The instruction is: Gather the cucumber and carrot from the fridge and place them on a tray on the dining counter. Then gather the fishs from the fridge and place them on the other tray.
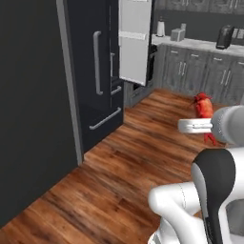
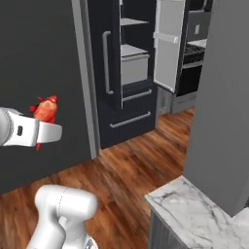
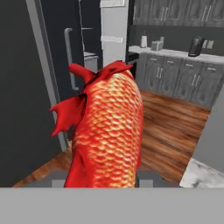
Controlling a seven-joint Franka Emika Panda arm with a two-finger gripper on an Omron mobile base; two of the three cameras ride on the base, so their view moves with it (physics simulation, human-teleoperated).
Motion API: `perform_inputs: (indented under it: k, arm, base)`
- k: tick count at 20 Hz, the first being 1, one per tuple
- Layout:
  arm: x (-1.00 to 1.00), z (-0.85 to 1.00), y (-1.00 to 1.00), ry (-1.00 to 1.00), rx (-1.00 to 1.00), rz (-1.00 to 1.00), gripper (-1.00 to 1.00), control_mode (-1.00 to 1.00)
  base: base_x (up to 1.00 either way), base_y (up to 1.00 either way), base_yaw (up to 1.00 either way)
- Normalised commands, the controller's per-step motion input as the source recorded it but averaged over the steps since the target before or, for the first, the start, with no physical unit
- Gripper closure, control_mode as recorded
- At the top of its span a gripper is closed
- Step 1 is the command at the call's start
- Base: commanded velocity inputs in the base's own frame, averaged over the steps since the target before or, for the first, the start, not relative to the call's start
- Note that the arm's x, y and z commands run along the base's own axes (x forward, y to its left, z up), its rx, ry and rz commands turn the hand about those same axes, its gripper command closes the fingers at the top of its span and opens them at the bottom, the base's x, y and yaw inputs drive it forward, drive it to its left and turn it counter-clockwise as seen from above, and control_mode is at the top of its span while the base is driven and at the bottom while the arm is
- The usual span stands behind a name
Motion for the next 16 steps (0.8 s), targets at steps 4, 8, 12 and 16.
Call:
perform_inputs:
  k: [4,8,12,16]
  arm:
    - [0.00,0.00,0.00,0.00,0.00,0.00,1.00,1.00]
    - [0.00,0.00,0.00,0.00,0.00,0.00,1.00,1.00]
    - [0.00,0.00,0.00,0.00,0.00,0.00,1.00,1.00]
    - [0.00,0.00,0.00,0.00,0.00,0.00,1.00,1.00]
  base:
    - [-0.99,-0.27,-0.14]
    - [-0.97,-0.44,-0.17]
    - [-0.85,-0.53,-0.21]
    - [-0.76,-0.51,-0.23]
